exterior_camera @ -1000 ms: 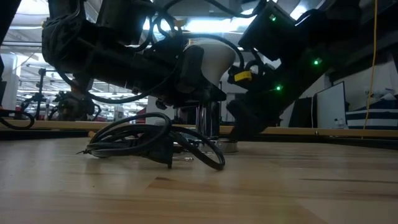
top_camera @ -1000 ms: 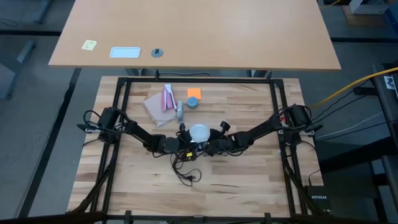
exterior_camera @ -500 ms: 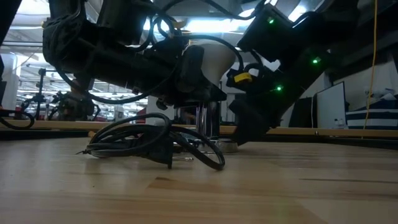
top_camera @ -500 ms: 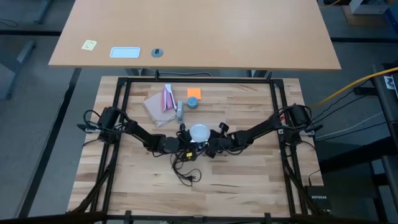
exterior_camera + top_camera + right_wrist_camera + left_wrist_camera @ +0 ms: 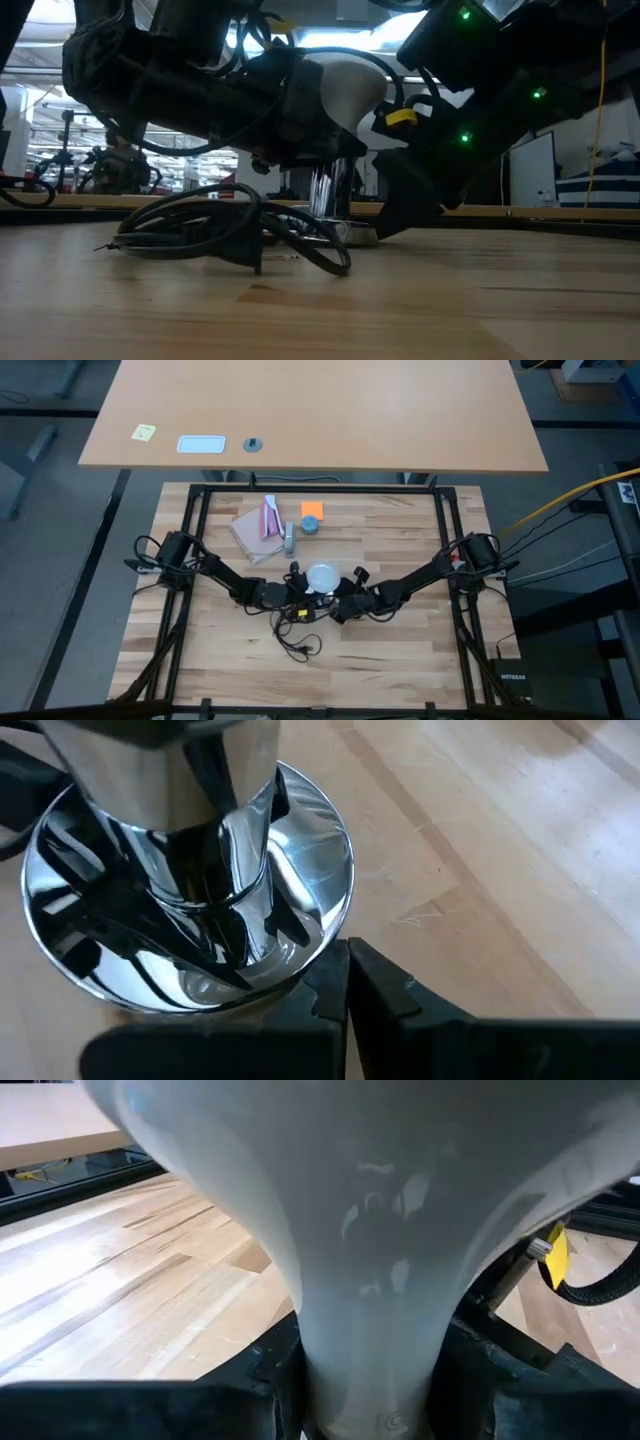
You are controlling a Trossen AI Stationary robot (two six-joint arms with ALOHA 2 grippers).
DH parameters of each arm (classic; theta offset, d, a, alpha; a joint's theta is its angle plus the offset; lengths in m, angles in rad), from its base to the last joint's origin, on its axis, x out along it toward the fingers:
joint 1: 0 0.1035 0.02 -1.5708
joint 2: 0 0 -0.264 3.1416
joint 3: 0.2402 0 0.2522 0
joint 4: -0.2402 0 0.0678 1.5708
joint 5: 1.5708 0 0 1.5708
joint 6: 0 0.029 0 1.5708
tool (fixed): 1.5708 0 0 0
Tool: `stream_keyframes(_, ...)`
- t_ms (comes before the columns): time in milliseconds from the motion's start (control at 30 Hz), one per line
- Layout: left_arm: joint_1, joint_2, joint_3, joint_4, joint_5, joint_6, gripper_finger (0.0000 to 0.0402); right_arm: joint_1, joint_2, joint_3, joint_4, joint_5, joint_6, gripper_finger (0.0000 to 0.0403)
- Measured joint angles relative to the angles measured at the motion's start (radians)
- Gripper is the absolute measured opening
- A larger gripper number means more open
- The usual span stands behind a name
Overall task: Screw lightbulb
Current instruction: Remove the white lightbulb from the silver lamp
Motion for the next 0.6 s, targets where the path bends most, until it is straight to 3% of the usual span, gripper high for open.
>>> stream_keyframes(600, 0.002, -0.001, 0.001, 0.003, -0.038, -0.002, 0.0146, 0.002, 0.007, 0.018, 0.009, -0.024, 0.04, 0.001)
